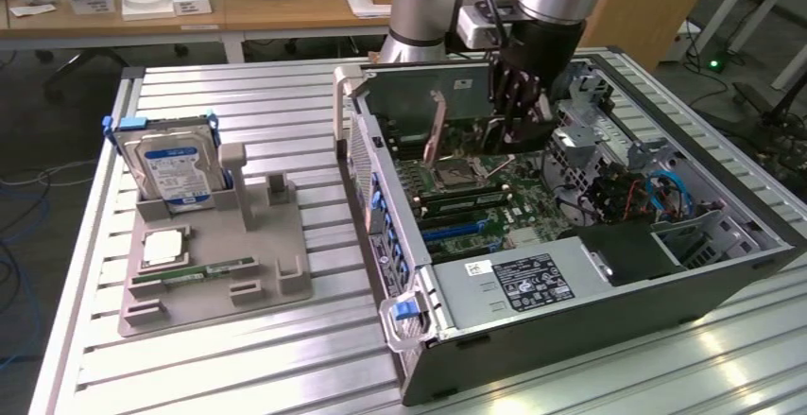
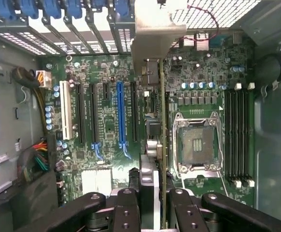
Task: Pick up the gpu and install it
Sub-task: 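Insert the gpu into the slot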
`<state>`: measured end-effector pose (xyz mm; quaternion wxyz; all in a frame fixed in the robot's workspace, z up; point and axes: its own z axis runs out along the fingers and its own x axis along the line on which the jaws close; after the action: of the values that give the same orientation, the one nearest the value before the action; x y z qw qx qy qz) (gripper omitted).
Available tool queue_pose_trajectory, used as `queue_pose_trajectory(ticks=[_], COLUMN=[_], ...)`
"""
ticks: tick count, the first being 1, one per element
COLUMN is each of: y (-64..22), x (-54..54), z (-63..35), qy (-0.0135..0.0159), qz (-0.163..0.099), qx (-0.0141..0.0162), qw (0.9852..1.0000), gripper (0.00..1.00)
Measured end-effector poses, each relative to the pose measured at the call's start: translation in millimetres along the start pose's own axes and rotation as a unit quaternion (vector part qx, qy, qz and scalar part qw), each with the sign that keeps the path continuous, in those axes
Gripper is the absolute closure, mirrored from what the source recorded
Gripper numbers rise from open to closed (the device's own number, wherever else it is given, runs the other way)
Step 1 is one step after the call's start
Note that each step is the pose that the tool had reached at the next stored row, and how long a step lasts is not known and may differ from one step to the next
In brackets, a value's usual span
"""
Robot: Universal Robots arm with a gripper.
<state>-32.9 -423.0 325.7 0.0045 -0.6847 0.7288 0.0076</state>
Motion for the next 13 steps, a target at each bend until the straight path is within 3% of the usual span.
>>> queue_pose_trajectory(ticks=[7, 10, 13], y=[6.0, 5.8, 5.4], x=[1.6, 8.4, 13.9], z=[5.4, 7.1, 10.7], qy=[0.0048, 0.0046, 0.0024], qz=[0.0, 0.0, 0.0], qx=[-0.0004, -0.0003, -0.0004], qw=[1.0, 1.0, 1.0], gripper=[0.72, 0.72, 0.72])
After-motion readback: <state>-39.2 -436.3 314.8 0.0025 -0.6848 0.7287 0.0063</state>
